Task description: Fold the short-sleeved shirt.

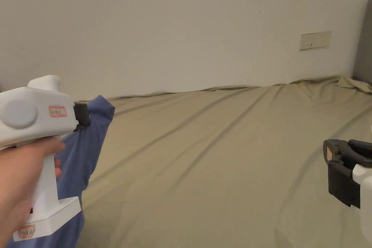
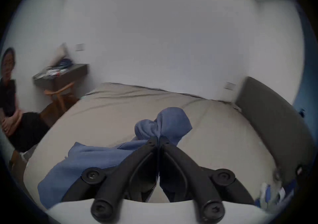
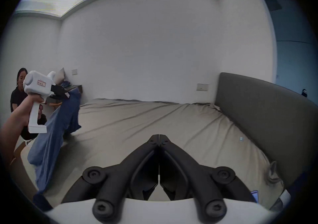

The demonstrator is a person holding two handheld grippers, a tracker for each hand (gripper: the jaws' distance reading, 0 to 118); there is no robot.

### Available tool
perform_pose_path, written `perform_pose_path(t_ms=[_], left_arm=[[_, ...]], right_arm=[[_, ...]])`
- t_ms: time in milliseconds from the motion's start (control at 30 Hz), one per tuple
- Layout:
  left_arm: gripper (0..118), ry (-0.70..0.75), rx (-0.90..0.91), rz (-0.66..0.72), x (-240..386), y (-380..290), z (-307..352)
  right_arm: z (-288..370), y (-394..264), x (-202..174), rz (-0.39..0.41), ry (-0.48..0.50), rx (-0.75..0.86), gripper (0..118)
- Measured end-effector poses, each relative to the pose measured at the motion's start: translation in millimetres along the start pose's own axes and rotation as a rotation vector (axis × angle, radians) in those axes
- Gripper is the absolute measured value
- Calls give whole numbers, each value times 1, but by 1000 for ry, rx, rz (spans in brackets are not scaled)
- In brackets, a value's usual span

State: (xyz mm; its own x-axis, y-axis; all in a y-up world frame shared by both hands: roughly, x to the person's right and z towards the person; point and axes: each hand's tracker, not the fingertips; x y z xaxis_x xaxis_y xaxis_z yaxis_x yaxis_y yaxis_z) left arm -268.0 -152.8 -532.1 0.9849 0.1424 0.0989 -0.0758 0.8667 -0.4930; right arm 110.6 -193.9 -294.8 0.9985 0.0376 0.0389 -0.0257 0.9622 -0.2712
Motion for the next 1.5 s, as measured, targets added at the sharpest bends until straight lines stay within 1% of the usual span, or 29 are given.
perform_pose_path(t_ms=[200,233,333,400,467,533,567,600,700,733,833,867,900,933,967,1000,1033,1100,1133,1167,1233,1267,1300,1333,1367,1400,1433,1467,1500], left_arm=[[0,-270,-74,-189,168,-27,-15],[0,-305,-86,-207,197,-36,-18],[0,-417,-168,-245,267,-76,-24],[0,-497,-232,-252,308,-109,-28],[0,-520,-277,-311,344,-149,-39],[0,-511,-312,-417,374,-193,-46],[0,-497,-356,-446,386,-218,-53],[0,-500,-418,-450,400,-241,-75],[0,-492,-601,-454,414,-307,-107],[0,-473,-628,-483,418,-330,-86],[0,-419,-669,-552,414,-370,-105],[1,-398,-669,-540,416,-382,-106],[20,-407,-666,-538,413,-386,-110],[79,-425,-657,-529,408,-387,-113],[118,-445,-667,-502,406,-383,-112],[117,-556,-647,-412,398,-368,-99],[114,-582,-611,-338,383,-349,-98],[114,-686,-561,-228,349,-302,-77],[115,-728,-483,-202,350,-267,-41],[115,-761,-394,-186,326,-237,-15],[116,-763,-243,-190,274,-194,35],[116,-734,-165,-221,237,-184,37],[116,-678,-102,-260,211,-175,57],[116,-557,-25,-292,181,-175,79],[114,-393,14,-308,154,-180,92],[104,-278,21,-320,133,-185,101],[69,-190,12,-325,109,-195,111],[0,-143,-22,-310,88,-208,121],[0,-103,-47,-288,72,-217,127]], right_arm=[[63,-1,61,-1,-194,-3,2],[77,-3,75,-11,-237,-7,2],[115,-9,107,-52,-321,3,2],[137,-14,123,-51,-382,3,2],[152,-21,132,-43,-394,8,2],[160,-27,137,-31,-401,-2,2],[162,-31,139,-25,-406,-13,2],[162,-33,140,-22,-409,-21,2],[158,-42,142,-16,-397,-46,2],[156,-44,142,-11,-388,-54,2],[149,-49,138,7,-363,-74,2],[146,-50,137,15,-355,-79,2],[144,-51,135,23,-348,-82,2],[140,-50,132,30,-339,-85,2],[138,-50,130,33,-333,-83,2],[138,-49,128,34,-326,-77,2],[137,-49,125,33,-310,-63,2],[137,-45,120,20,-269,-24,2],[137,-42,117,12,-250,-4,2],[137,-41,114,3,-221,28,2],[136,-39,109,-18,-171,69,2],[136,-39,104,-35,-139,92,2],[135,-39,100,-49,-112,106,2],[133,-41,96,-64,-74,116,2],[131,-44,90,-74,-36,119,2],[128,-47,85,-78,-9,120,2],[123,-52,78,-77,16,111,2],[118,-57,70,-73,31,99,2],[114,-61,63,-67,47,87,2]])
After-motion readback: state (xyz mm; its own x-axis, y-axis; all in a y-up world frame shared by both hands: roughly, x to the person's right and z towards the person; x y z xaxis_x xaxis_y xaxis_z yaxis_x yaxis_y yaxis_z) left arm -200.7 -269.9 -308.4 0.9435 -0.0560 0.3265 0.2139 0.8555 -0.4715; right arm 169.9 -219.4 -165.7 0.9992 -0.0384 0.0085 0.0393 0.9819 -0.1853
